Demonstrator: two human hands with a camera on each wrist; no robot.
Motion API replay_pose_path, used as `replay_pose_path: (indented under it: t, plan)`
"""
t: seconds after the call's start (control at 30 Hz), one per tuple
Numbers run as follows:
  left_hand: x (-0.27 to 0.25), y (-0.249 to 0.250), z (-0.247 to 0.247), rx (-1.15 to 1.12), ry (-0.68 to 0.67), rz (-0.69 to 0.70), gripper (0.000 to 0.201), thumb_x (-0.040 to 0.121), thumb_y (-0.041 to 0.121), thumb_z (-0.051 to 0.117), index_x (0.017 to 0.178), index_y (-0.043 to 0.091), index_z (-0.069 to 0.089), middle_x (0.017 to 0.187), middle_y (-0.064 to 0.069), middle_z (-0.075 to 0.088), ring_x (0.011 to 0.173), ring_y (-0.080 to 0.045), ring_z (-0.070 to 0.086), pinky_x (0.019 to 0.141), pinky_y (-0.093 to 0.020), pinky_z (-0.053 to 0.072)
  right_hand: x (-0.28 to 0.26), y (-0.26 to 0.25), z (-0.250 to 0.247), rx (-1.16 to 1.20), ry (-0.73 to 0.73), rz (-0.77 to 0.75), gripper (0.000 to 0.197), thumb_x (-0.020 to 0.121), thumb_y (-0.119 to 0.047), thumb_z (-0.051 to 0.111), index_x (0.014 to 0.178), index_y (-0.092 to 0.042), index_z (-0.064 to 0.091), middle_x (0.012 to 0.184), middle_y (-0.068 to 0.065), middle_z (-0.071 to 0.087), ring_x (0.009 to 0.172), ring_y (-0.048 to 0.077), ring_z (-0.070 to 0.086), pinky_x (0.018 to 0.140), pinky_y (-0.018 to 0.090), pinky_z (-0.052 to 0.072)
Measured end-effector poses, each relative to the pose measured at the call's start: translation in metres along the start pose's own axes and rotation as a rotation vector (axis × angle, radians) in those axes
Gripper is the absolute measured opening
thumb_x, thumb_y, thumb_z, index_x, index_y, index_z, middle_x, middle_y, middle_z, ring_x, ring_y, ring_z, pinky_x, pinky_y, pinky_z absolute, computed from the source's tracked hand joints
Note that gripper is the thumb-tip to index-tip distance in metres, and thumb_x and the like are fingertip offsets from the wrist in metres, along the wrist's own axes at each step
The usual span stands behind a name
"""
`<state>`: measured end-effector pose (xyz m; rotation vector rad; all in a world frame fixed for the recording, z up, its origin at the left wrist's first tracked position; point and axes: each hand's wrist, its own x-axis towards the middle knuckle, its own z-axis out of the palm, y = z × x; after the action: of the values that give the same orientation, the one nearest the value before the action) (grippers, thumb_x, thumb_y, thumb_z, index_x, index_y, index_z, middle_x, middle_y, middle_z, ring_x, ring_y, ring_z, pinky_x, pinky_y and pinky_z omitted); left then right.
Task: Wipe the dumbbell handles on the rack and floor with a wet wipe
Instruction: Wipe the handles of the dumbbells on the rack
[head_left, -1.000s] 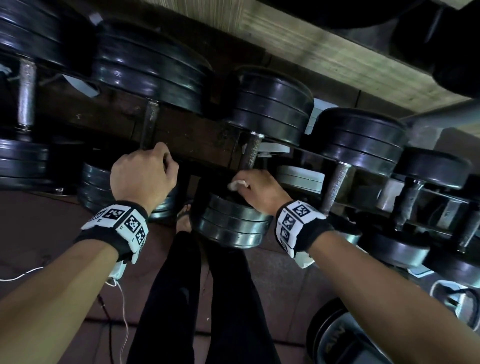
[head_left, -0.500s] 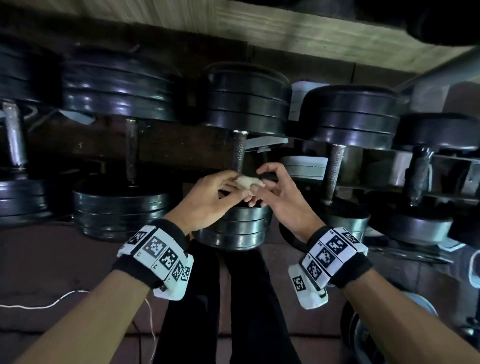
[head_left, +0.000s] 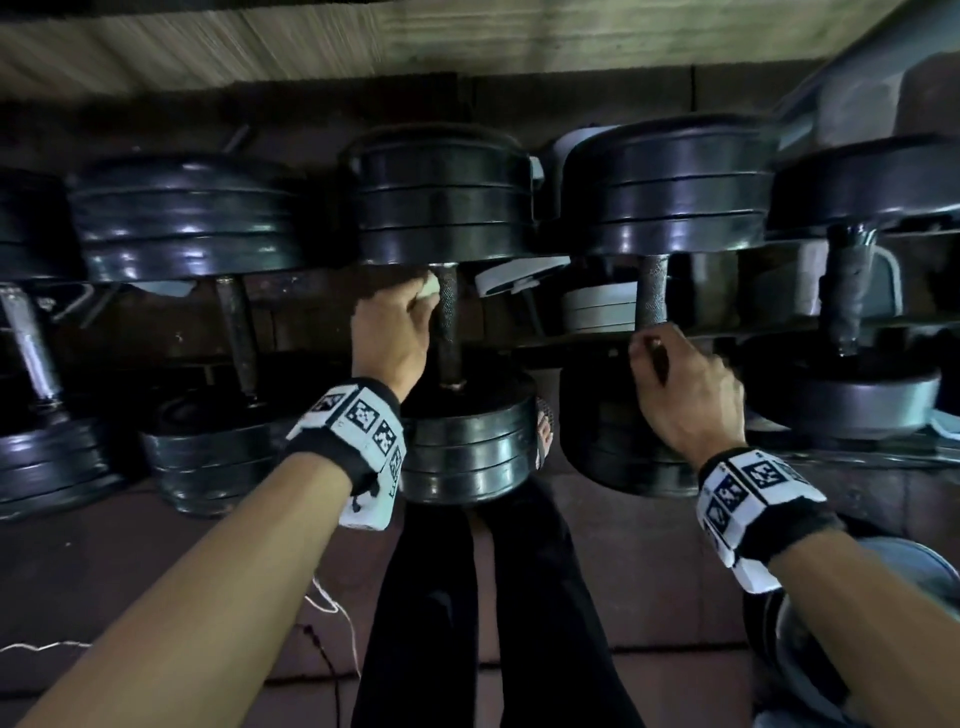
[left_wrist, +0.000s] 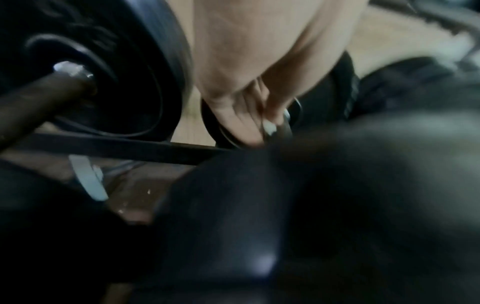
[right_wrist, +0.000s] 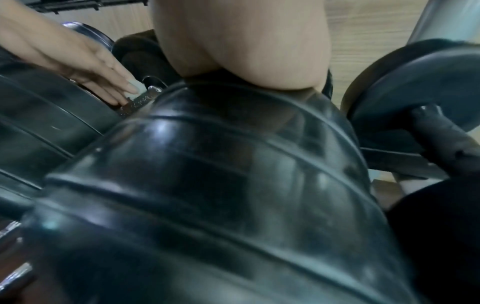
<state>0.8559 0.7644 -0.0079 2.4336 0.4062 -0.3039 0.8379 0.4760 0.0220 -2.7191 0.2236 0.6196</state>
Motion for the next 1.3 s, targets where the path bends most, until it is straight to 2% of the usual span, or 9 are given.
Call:
replay_pose_path:
  t: [0.23,0.4,0.5,0.73,0.93,1.07,1.13,1.2,1.3]
  plan:
    - [-0.05,0.011,-0.009,0.209,-0.252,-0.149,0.029,0.1,0.036,0.056,0.126,0.032,0.067,0.116,-0.01,0.072,0.109,-0.035,0.065,0.091,-0.04,0.049,-0.002,0.0,0.007,0.067,0.129,0.006,0.014,0.093,-0.032,0.058,0.099,-0.023,0.067,0.077,0.012,0.07,0.074,0.044,0.065,0.066,0.041,0.044]
    - [-0.018,0.004,-0.007,0.155,-0.045,-0.281,0.032,0.1,0.034,0.054,0.13,0.027,0.064,0.12,-0.012,0.07,0.113,-0.036,0.063,0.091,-0.044,0.051,-0.003,0.001,0.009,0.093,0.158,-0.012,0.017,0.091,-0.031,0.056,0.094,-0.019,0.067,0.078,0.011,0.071,0.073,0.043,0.065,0.065,0.039,0.039]
    - [-0.006,0.001,0.001,0.059,-0.018,-0.148,0.029,0.098,0.032,0.058,0.123,0.019,0.07,0.118,-0.01,0.072,0.108,-0.031,0.068,0.091,-0.041,0.054,-0.005,0.002,0.01,0.096,0.207,-0.026,0.025,0.084,-0.036,0.05,0.09,-0.018,0.066,0.077,0.012,0.07,0.07,0.044,0.064,0.064,0.038,0.036]
    - [-0.03,-0.032,-0.006,0.161,-0.503,-0.164,0.027,0.096,0.051,0.056,0.11,0.038,0.074,0.117,0.003,0.073,0.116,-0.024,0.063,0.103,-0.045,0.044,-0.004,0.002,0.012,0.097,0.198,-0.018,0.025,0.084,-0.038,0.047,0.088,-0.019,0.064,0.073,0.008,0.068,0.069,0.041,0.063,0.064,0.035,0.035]
    - [0.017,-0.014,-0.006,-0.11,-0.147,-0.115,0.027,0.097,0.022,0.061,0.115,0.005,0.073,0.119,-0.016,0.07,0.113,-0.03,0.065,0.096,-0.032,0.044,-0.004,0.003,0.013,0.067,0.235,-0.038,0.025,0.084,-0.035,0.05,0.087,-0.016,0.065,0.074,0.012,0.068,0.067,0.043,0.062,0.063,0.035,0.034]
    - [0.011,-0.019,0.001,-0.108,-0.131,-0.118,0.03,0.098,0.026,0.058,0.125,0.019,0.069,0.123,-0.009,0.069,0.118,-0.028,0.064,0.105,-0.043,0.046,-0.004,0.001,0.013,0.068,0.25,-0.041,0.023,0.084,-0.033,0.051,0.086,-0.016,0.065,0.074,0.013,0.069,0.067,0.043,0.062,0.063,0.036,0.034]
    - [-0.013,-0.033,0.007,0.016,-0.282,-0.176,0.024,0.098,0.028,0.059,0.117,0.034,0.072,0.123,-0.004,0.07,0.12,-0.027,0.062,0.106,-0.048,0.043,-0.005,0.0,0.013,0.064,0.257,-0.038,0.021,0.083,-0.033,0.052,0.084,-0.016,0.065,0.073,0.011,0.069,0.066,0.043,0.062,0.062,0.035,0.033]
    - [-0.029,-0.044,0.008,0.017,-0.426,-0.217,0.022,0.097,0.03,0.06,0.088,0.046,0.072,0.11,0.002,0.074,0.114,-0.025,0.064,0.103,-0.045,0.045,-0.005,0.0,0.013,0.058,0.247,-0.033,0.021,0.082,-0.033,0.051,0.083,-0.016,0.064,0.073,0.01,0.068,0.065,0.043,0.061,0.062,0.034,0.032]
    - [-0.015,-0.038,0.004,-0.17,-0.357,-0.154,0.024,0.094,0.025,0.063,0.074,0.037,0.07,0.097,0.009,0.074,0.107,-0.023,0.068,0.098,-0.035,0.046,-0.004,0.001,0.013,0.05,0.238,-0.032,0.023,0.082,-0.034,0.05,0.084,-0.017,0.065,0.075,0.012,0.069,0.067,0.043,0.062,0.063,0.035,0.032]
